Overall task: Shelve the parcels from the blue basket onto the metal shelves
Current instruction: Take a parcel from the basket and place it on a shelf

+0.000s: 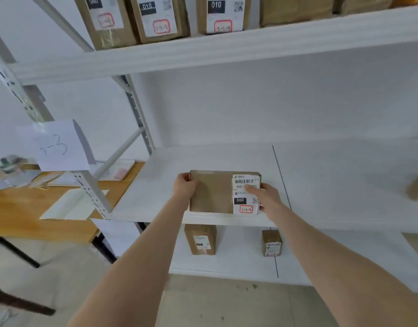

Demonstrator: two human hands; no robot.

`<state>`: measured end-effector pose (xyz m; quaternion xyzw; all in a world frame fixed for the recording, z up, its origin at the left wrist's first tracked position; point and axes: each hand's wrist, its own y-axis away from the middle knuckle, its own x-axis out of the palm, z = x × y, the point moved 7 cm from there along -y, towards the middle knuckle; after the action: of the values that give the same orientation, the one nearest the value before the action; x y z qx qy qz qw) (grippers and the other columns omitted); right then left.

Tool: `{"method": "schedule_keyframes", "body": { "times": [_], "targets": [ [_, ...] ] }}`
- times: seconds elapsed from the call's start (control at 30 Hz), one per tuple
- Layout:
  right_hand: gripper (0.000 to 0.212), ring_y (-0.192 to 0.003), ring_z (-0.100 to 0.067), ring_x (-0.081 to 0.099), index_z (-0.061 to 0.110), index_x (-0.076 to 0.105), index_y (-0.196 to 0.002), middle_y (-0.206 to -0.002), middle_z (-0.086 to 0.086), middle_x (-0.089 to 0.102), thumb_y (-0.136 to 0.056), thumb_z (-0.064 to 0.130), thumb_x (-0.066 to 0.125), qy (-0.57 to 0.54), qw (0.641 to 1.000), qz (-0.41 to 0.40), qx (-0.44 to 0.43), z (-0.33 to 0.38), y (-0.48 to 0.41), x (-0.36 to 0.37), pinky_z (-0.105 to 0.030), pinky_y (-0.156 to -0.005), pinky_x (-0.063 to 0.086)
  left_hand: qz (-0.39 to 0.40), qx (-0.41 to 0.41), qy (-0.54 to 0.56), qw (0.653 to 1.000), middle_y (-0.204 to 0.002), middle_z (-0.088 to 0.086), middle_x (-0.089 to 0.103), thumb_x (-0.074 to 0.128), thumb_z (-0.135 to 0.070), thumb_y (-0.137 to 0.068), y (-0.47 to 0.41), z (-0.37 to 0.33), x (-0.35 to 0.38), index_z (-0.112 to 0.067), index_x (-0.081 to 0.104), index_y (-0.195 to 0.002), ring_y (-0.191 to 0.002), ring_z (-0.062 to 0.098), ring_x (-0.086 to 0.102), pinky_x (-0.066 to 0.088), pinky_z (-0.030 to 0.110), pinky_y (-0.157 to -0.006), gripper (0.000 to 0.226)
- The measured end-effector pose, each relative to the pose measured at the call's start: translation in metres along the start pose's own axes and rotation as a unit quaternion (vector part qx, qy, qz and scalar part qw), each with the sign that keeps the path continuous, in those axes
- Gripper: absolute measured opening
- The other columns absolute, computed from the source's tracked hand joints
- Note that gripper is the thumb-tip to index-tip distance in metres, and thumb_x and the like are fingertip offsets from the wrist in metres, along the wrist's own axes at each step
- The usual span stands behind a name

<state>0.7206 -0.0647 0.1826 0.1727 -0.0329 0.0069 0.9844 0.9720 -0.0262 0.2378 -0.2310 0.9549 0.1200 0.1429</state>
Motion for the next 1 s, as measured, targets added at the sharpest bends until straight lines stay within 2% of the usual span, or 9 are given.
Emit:
{"method": "schedule_keyframes", "body": {
  "times": [0.1, 0.17, 0.4, 0.6, 0.67, 0.73, 0.8, 0.9, 1.0],
  "targets": [
    [0.029, -0.087, -0.026, 0.070, 0.016, 0.064, -0.097, -0.099, -0.009, 0.072, -0.075, 0.021, 0.082, 0.005, 1.000, -0.001, 0.004, -0.007, -0.017, 0.024, -0.042, -0.078, 0.058, -0.010, -0.011, 0.013, 1.000, -0.119, 0.007, 0.058, 0.057, -0.020, -0.091, -0.010, 0.009, -0.014, -0.008, 0.050, -0.131, -0.109, 0.028, 0.054, 0.047, 0.038, -0.090, 0.042],
    [0.027, -0.089, -0.027, 0.070, 0.018, 0.063, -0.095, -0.099, -0.009, 0.072, -0.076, 0.020, 0.081, 0.008, 1.000, 0.001, 0.008, -0.011, -0.026, 0.042, -0.043, -0.079, 0.057, -0.010, -0.019, 0.023, 1.000, -0.123, 0.004, 0.056, 0.058, -0.027, -0.092, -0.019, 0.016, -0.027, -0.012, 0.047, -0.136, -0.108, 0.023, 0.052, 0.046, 0.038, -0.095, 0.048],
    [0.035, -0.087, -0.027, 0.069, 0.011, 0.063, -0.108, -0.101, -0.011, 0.071, -0.078, 0.016, 0.080, -0.002, 1.000, -0.014, 0.014, -0.019, -0.052, 0.099, -0.037, -0.071, 0.055, 0.003, -0.047, 0.032, 0.998, -0.119, 0.003, 0.055, 0.058, -0.035, -0.091, -0.076, 0.033, -0.065, -0.013, 0.049, -0.133, -0.107, 0.023, 0.051, 0.045, 0.043, -0.100, 0.048],
    [0.031, -0.083, -0.025, 0.066, 0.009, 0.062, -0.110, -0.101, -0.010, 0.068, -0.081, 0.009, 0.075, -0.010, 0.999, -0.035, 0.005, -0.018, -0.065, 0.128, -0.032, -0.059, 0.051, 0.030, -0.054, 0.027, 0.998, -0.112, 0.001, 0.054, 0.059, -0.036, -0.089, -0.115, 0.041, -0.078, -0.013, 0.048, -0.131, -0.107, 0.023, 0.051, 0.045, 0.045, -0.100, 0.049],
    [0.026, -0.083, -0.024, 0.066, 0.011, 0.063, -0.105, -0.103, -0.010, 0.069, -0.082, 0.009, 0.075, 0.003, 0.999, -0.045, -0.009, -0.018, -0.068, 0.134, -0.033, -0.062, 0.054, 0.037, -0.059, 0.025, 0.997, -0.115, 0.001, 0.054, 0.060, -0.036, -0.089, -0.126, 0.045, -0.081, -0.013, 0.049, -0.129, -0.106, 0.023, 0.050, 0.046, 0.044, -0.099, 0.047],
    [0.023, -0.088, -0.026, 0.067, 0.015, 0.063, -0.100, -0.106, -0.009, 0.070, -0.081, 0.012, 0.076, 0.039, 0.997, -0.060, -0.031, -0.019, -0.072, 0.137, -0.041, -0.077, 0.057, 0.038, -0.057, 0.022, 0.997, -0.118, 0.002, 0.055, 0.060, -0.033, -0.090, -0.134, 0.050, -0.083, -0.013, 0.049, -0.129, -0.104, 0.022, 0.051, 0.048, 0.043, -0.096, 0.045],
    [0.025, -0.092, -0.025, 0.067, 0.018, 0.063, -0.101, -0.106, -0.006, 0.070, -0.081, 0.019, 0.077, 0.103, 0.990, -0.080, -0.060, -0.019, -0.074, 0.138, -0.041, -0.087, 0.054, 0.037, -0.052, 0.022, 0.998, -0.124, 0.002, 0.054, 0.059, -0.029, -0.091, -0.140, 0.055, -0.084, -0.016, 0.048, -0.132, -0.105, 0.022, 0.052, 0.049, 0.041, -0.094, 0.045],
    [0.031, -0.097, -0.024, 0.067, 0.018, 0.063, -0.108, -0.108, -0.003, 0.070, -0.082, 0.029, 0.075, 0.213, 0.966, -0.104, -0.100, -0.018, -0.070, 0.138, -0.043, -0.088, 0.054, 0.036, -0.043, 0.028, 0.998, -0.131, 0.001, 0.053, 0.060, -0.026, -0.091, -0.142, 0.066, -0.080, -0.019, 0.046, -0.137, -0.113, 0.023, 0.054, 0.047, 0.042, -0.099, 0.049],
    [0.034, -0.102, -0.026, 0.065, 0.013, 0.062, -0.114, -0.113, -0.005, 0.069, -0.085, 0.027, 0.072, 0.267, 0.950, -0.116, -0.114, -0.023, -0.065, 0.135, -0.040, -0.088, 0.053, 0.034, -0.040, 0.030, 0.998, -0.132, 0.002, 0.054, 0.060, -0.023, -0.090, -0.139, 0.078, -0.075, -0.019, 0.046, -0.139, -0.114, 0.023, 0.055, 0.047, 0.043, -0.101, 0.051]
  ]
}}
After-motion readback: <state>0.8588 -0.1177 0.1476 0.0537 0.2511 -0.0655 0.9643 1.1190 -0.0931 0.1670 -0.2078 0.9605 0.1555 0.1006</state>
